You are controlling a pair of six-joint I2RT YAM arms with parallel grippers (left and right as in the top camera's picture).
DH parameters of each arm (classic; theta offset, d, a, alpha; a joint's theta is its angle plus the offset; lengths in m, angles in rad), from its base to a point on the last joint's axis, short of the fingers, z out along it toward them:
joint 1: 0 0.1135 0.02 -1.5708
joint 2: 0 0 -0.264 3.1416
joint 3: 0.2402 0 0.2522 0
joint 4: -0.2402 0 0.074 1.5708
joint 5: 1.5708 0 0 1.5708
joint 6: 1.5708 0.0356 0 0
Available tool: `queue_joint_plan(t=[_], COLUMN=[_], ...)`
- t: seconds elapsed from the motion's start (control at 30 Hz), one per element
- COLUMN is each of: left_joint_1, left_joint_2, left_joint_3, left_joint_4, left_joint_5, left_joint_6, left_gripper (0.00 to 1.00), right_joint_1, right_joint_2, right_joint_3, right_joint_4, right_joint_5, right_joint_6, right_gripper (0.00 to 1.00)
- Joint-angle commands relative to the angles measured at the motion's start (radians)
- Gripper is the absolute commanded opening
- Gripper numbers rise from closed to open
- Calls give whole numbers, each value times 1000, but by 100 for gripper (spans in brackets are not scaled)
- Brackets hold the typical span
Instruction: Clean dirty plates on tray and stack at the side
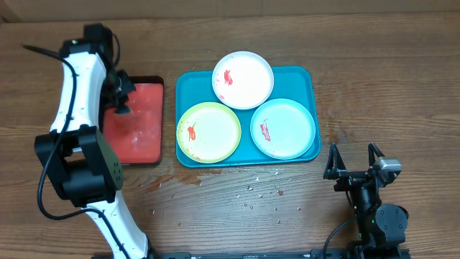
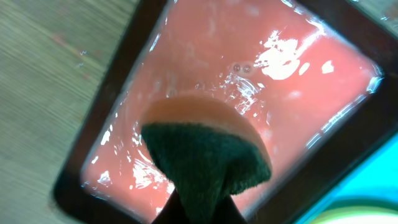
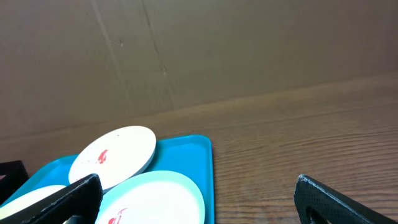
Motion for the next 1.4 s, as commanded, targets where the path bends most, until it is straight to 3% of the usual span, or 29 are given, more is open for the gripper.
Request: queue_joint_plan(t=[0.0,0.23,0.43,0.53,0.67,0.87,0.97,1.1,1.23,1.37], left_joint_1=[-1,-1,-2,0,10,8,-8,-23,-21,-21], left_joint_2=[-32,-65,-50,-50,-56,-70,-69,-61,-60,-65], left_joint_3=[157,161,-166,-241,-124,197,228,49,-204,-200], left_joint_4=[-90,-85,171,206,107,-88,-105,-19,159,142], left_joint_5=[-13,-29,17,64,63,89,64,-25,37,84], left_joint_6=[1,0,-7,34,84,75,76,75,76,103], left_gripper=[4,4,4,4,4,4,4,4,4,4], right_joint_1=[6,6,6,6,6,6,6,6,6,6], right_joint_2=[-8,-8,-8,-8,-8,-8,-8,-8,-8,-8], right_joint_3=[-10,-10,-10,-10,-10,-10,-10,-10,-10,-10], right_joint_4=[7,7,7,7,7,7,7,7,7,7], right_joint_5=[13,13,13,13,13,13,13,13,13,13], right_joint_6=[-7,-7,-7,-7,-7,-7,-7,-7,-7,-7], right_gripper=[100,100,100,100,100,100,100,100,100,100])
